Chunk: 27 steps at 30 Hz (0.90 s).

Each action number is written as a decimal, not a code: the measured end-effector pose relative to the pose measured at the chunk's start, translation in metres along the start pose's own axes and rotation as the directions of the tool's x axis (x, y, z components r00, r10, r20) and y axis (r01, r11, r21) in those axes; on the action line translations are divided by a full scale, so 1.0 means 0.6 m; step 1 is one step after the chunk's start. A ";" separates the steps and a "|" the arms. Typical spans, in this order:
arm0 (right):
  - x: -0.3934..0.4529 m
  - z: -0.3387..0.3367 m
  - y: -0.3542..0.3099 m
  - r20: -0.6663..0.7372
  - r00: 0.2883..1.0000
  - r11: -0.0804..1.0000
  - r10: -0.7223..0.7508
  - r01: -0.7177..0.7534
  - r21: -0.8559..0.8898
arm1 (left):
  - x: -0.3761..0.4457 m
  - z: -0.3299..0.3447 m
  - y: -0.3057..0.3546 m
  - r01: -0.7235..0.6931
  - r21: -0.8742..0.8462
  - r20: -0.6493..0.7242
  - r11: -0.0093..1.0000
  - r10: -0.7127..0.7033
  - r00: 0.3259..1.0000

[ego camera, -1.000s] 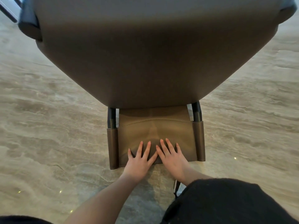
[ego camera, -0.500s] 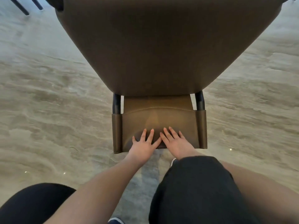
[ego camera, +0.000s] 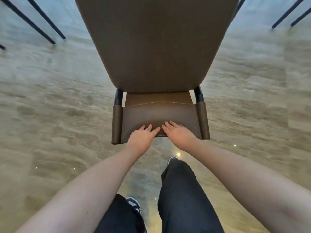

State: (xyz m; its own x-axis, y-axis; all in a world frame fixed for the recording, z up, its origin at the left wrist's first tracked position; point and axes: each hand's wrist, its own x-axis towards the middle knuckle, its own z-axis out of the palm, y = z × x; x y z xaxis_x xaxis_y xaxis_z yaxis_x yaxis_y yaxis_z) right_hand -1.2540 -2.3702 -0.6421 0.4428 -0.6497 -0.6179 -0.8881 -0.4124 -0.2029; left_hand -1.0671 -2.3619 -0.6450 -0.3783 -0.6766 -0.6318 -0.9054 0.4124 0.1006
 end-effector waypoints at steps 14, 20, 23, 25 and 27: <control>-0.082 -0.551 0.041 -0.136 0.989 0.998 0.062 -0.063 -0.003 | -0.077 -0.535 -0.088 0.145 0.016 -0.172 0.989 -0.140 0.975; -0.076 -0.725 0.060 -0.227 0.954 0.981 0.195 -0.187 0.059 | -0.063 -0.702 -0.149 0.130 0.034 -0.261 0.991 -0.117 0.958; -0.063 -0.792 0.065 -0.276 0.931 0.971 0.240 -0.227 0.079 | -0.050 -0.763 -0.178 0.098 0.044 -0.305 0.994 -0.080 0.949; -0.054 -0.825 0.074 -0.299 0.920 0.967 0.254 -0.237 0.093 | -0.036 -0.798 -0.201 0.053 0.065 -0.338 0.996 -0.028 0.941; -0.040 -0.863 0.088 -0.326 0.906 0.963 0.269 -0.247 0.110 | -0.018 -0.838 -0.222 0.024 0.066 -0.373 0.998 0.002 0.928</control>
State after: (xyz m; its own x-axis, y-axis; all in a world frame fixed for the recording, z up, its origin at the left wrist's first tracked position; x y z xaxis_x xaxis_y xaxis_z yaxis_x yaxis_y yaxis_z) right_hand -1.2477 -2.7072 -0.2448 0.2021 -0.9080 -0.3670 -0.9779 -0.1664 -0.1269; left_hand -1.0390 -2.7164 -0.2654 -0.4250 -0.8542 -0.2996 -0.8995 0.4355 0.0342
